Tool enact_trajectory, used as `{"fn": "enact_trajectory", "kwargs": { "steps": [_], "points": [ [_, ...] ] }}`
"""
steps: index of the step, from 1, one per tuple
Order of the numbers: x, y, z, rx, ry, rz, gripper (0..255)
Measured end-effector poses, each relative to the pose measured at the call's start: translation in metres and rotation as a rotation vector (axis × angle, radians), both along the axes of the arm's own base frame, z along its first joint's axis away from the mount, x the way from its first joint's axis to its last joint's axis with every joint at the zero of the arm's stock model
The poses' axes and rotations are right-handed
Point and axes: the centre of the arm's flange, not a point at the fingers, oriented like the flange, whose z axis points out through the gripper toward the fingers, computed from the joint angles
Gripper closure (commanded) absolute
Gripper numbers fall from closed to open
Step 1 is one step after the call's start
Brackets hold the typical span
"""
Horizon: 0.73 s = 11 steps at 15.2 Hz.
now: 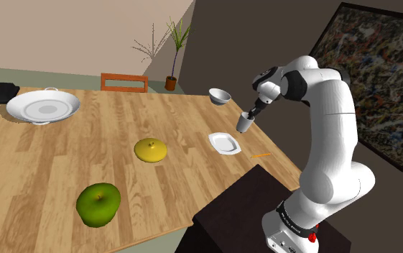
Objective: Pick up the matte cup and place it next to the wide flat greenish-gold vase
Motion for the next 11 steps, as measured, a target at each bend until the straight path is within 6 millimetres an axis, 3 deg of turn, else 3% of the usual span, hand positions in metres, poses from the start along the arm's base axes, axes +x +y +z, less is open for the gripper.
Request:
{"fn": "enact_trajectory", "kwargs": {
  "steps": [11],
  "points": [
    [0.000, -0.001, 0.056, 0.000, 0.000, 0.000, 255]
  ]
}}
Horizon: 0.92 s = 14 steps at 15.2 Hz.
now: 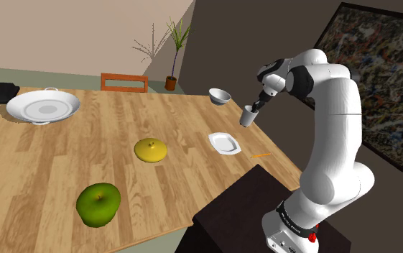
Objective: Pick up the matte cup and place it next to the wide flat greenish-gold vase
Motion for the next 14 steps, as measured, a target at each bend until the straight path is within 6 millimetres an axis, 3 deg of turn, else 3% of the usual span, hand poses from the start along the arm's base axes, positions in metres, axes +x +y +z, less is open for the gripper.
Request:
{"fn": "enact_trajectory", "kwargs": {
  "steps": [14],
  "points": [
    [0.000, 0.002, 0.073, 0.000, 0.000, 0.000, 255]
  ]
}}
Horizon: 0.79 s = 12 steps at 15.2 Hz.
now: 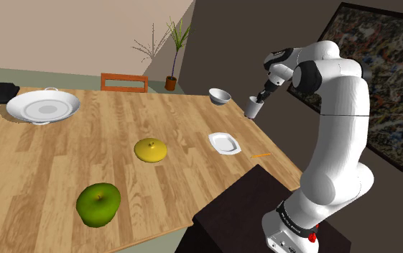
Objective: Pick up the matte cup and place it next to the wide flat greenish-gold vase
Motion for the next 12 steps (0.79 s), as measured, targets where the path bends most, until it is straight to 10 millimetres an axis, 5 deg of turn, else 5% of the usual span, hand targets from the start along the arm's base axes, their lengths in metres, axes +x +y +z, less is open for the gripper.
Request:
{"fn": "enact_trajectory", "kwargs": {
  "steps": [12],
  "points": [
    [-0.001, -0.001, 0.062, 0.000, 0.000, 0.000, 255]
  ]
}}
